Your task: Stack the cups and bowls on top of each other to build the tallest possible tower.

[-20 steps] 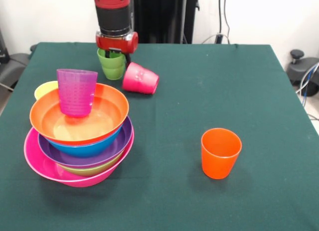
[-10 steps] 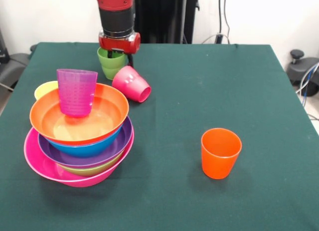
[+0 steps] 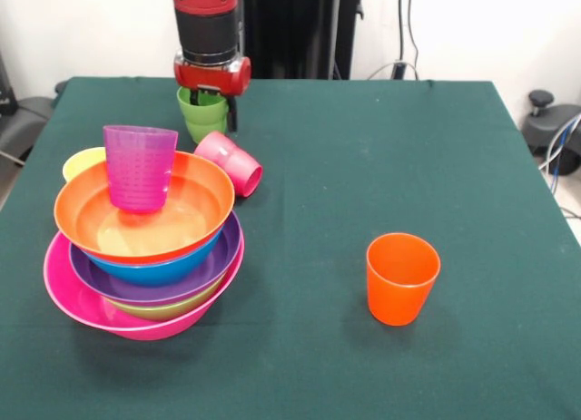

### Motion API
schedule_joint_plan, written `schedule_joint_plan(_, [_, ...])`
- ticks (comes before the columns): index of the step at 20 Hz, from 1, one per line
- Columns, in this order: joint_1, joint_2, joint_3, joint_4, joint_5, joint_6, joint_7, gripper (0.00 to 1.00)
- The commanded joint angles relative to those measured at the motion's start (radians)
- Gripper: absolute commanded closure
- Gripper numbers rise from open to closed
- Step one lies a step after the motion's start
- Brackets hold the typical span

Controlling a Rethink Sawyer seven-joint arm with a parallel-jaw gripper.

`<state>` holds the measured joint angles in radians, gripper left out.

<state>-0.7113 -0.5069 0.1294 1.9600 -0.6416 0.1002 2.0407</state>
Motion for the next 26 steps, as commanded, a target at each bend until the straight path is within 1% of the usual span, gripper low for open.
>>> schedule_joint_plan(1, [0.031,-0.008,0.043,-0.043,-0.036,0.019,0.009,0.00])
schedule_joint_plan(4, [0.050,-0.012,0.023,-0.041,-0.029,0.017,0.027,0.00])
schedule_joint_plan(11, [0.035,-0.015,0.040,-0.043,-0.025,0.036,0.012,0.00])
schedule_joint_plan(25, [0.055,-0.023,0.019,-0.037,-0.032,0.007,0.030,0.00])
schedule_joint_plan(26, [0.059,-0.022,0.014,-0.038,-0.034,-0.002,0.032,1.00])
